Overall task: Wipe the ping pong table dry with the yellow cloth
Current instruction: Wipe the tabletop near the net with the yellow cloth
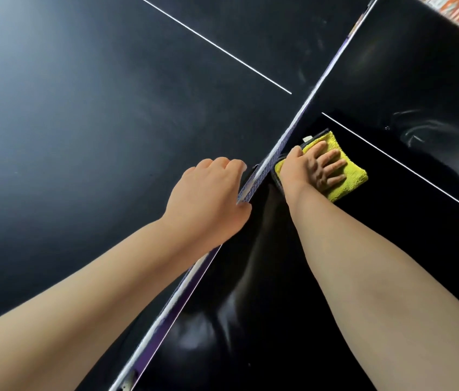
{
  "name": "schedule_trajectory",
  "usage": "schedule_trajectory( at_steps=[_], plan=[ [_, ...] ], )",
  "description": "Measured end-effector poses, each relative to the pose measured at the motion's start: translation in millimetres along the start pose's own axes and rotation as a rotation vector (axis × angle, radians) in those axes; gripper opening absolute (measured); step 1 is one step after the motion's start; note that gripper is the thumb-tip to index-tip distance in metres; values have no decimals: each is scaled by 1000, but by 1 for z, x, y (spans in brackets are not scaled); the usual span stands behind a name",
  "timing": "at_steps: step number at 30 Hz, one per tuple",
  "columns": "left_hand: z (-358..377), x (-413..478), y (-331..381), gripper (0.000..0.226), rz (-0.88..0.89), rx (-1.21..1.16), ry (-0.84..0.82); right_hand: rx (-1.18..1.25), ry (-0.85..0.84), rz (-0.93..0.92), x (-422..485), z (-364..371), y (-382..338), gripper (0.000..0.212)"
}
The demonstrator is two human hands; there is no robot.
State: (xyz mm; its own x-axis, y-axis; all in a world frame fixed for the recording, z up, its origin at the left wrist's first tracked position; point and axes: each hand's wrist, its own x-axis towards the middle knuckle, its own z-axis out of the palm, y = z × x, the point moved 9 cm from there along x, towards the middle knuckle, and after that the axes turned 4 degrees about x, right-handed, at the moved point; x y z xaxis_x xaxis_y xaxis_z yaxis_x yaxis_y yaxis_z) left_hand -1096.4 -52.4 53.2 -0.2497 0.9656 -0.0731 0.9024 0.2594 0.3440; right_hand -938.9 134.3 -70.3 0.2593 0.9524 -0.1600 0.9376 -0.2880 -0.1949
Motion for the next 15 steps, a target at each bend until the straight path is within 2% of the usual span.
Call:
schedule_trajectory(
  at_steps=[4, 8, 15],
  plan=[
    [5, 23, -4, 41, -6, 1, 5, -7, -8, -46, 46, -4, -17, 67],
    [10, 38, -6, 26, -19, 16, -5, -12, -26, -104, 82, -6, -31, 67],
    [17, 39, -2, 24, -29, 20, -21, -103, -92, -439, 99, -10, -49, 64]
  ],
)
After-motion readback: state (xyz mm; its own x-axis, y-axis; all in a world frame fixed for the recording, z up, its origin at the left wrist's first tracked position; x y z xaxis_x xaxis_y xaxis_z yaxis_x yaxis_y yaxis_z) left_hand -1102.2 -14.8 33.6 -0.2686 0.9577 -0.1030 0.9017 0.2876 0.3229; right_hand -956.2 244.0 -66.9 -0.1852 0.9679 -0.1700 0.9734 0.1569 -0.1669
